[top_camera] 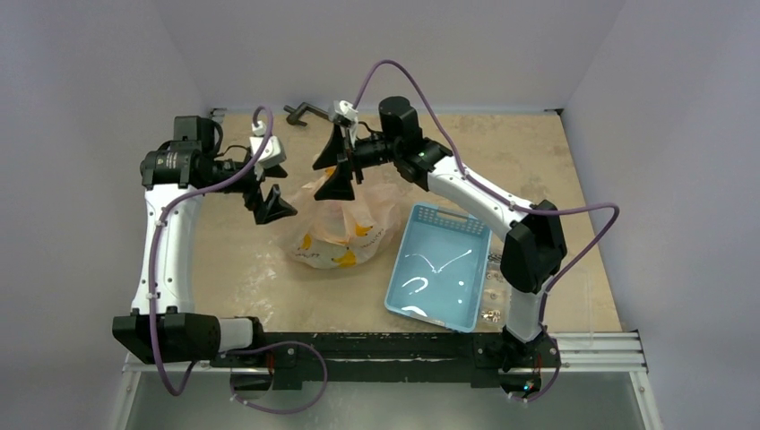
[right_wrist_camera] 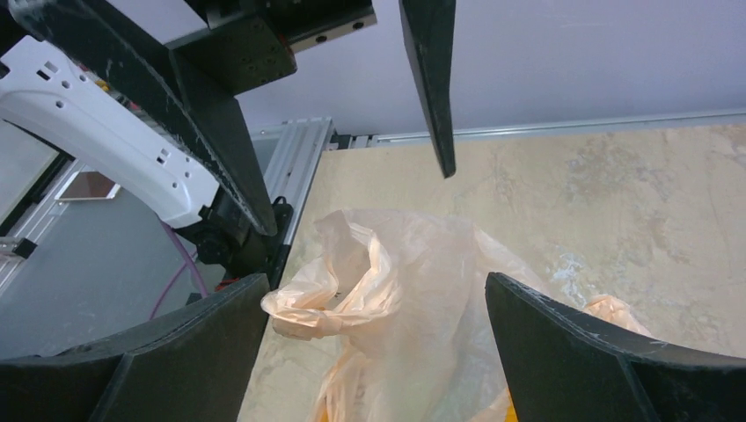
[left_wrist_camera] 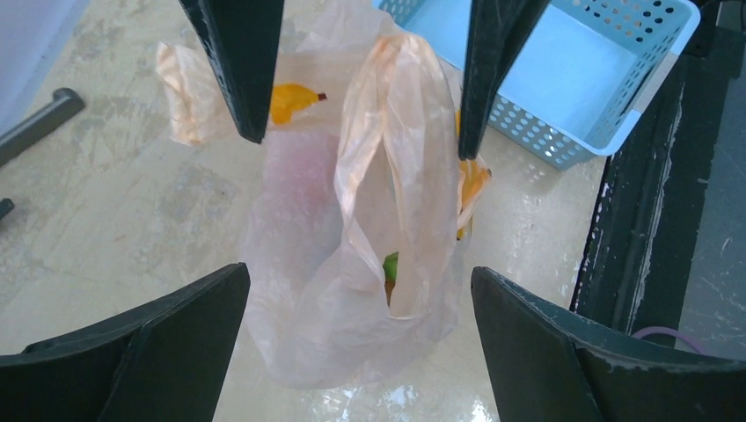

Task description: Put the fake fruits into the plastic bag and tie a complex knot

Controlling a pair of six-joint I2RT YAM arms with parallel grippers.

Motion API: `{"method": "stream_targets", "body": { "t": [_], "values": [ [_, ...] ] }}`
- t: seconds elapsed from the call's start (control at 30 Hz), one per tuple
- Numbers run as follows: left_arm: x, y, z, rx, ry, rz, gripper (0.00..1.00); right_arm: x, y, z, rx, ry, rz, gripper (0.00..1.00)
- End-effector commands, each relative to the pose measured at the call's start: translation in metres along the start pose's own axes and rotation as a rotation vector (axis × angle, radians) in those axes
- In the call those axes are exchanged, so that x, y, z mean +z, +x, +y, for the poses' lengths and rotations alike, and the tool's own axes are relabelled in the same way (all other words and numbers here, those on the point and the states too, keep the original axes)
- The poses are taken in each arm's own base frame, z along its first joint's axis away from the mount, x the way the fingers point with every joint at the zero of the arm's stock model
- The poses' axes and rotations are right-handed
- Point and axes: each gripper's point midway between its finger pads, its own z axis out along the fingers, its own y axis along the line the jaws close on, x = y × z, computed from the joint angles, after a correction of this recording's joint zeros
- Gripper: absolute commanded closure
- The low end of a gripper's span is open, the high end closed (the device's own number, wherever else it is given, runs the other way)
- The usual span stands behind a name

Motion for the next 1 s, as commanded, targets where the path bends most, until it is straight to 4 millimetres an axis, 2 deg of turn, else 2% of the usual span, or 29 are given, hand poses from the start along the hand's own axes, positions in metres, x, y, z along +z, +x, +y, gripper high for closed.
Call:
{"method": "stream_targets", "body": {
  "t": [0.0, 0.03, 0.1, 0.17, 0.2, 0.23, 0.3, 0.33, 0.4, 0.57, 0.67, 0.73, 0.77, 0.87, 0.93, 0.97],
  "values": [
    [0.005, 0.021, -0.014, 0.045, 0.044, 0.001, 0.03, 0.001, -0.014, 0.015, -0.065, -0.037, -0.015, 0.14],
    [0.008, 0.029, -0.016, 0.052, 0.051, 0.011, 0.05, 0.003, -0.015, 0.014, -0.061, -0.038, -0.018, 0.25],
    [0.015, 0.045, -0.014, 0.060, 0.041, 0.025, 0.19, 0.006, -0.018, 0.011, -0.057, -0.032, -0.028, 0.51],
    [0.020, 0.056, -0.012, 0.090, 0.032, 0.032, 0.41, 0.008, -0.021, 0.007, -0.047, -0.021, -0.039, 0.76],
    [0.023, 0.060, -0.012, 0.097, 0.030, 0.026, 0.51, 0.009, -0.021, 0.005, -0.040, -0.013, -0.042, 0.92],
    [0.026, 0.064, -0.010, 0.104, 0.025, 0.017, 0.62, 0.010, -0.021, 0.003, -0.033, -0.007, -0.044, 1.00],
    [0.034, 0.071, -0.003, 0.107, 0.008, 0.004, 0.83, 0.012, -0.024, -0.001, -0.021, 0.008, -0.059, 1.00],
    [0.038, 0.075, 0.002, 0.106, -0.005, 0.001, 0.89, 0.012, -0.024, -0.003, -0.014, 0.021, -0.067, 1.00],
    [0.046, 0.086, 0.011, 0.109, -0.021, 0.004, 0.91, 0.013, -0.024, -0.010, 0.001, 0.049, -0.079, 1.00],
    [0.070, 0.120, 0.004, 0.122, 0.026, 0.054, 0.93, 0.015, -0.018, -0.016, 0.035, 0.072, -0.087, 1.00],
    [0.072, 0.133, 0.002, 0.097, 0.029, 0.074, 0.93, 0.014, -0.012, -0.019, 0.039, 0.087, -0.078, 1.00],
    [0.068, 0.135, 0.002, 0.061, 0.022, 0.072, 0.88, 0.015, -0.007, -0.021, 0.044, 0.092, -0.069, 1.00],
    [0.063, 0.129, 0.003, 0.030, 0.010, 0.051, 0.81, 0.014, -0.004, -0.021, 0.044, 0.093, -0.065, 1.00],
    [0.039, 0.092, 0.012, -0.082, -0.056, -0.047, 0.45, 0.014, -0.002, -0.021, 0.043, 0.092, -0.059, 1.00],
    [0.024, 0.073, 0.006, -0.126, -0.055, -0.107, 0.31, 0.014, -0.006, -0.018, 0.032, 0.081, -0.067, 1.00],
    [0.018, 0.068, 0.001, -0.129, -0.052, -0.118, 0.29, 0.014, -0.008, -0.016, 0.024, 0.072, -0.073, 1.00]
  ]
}}
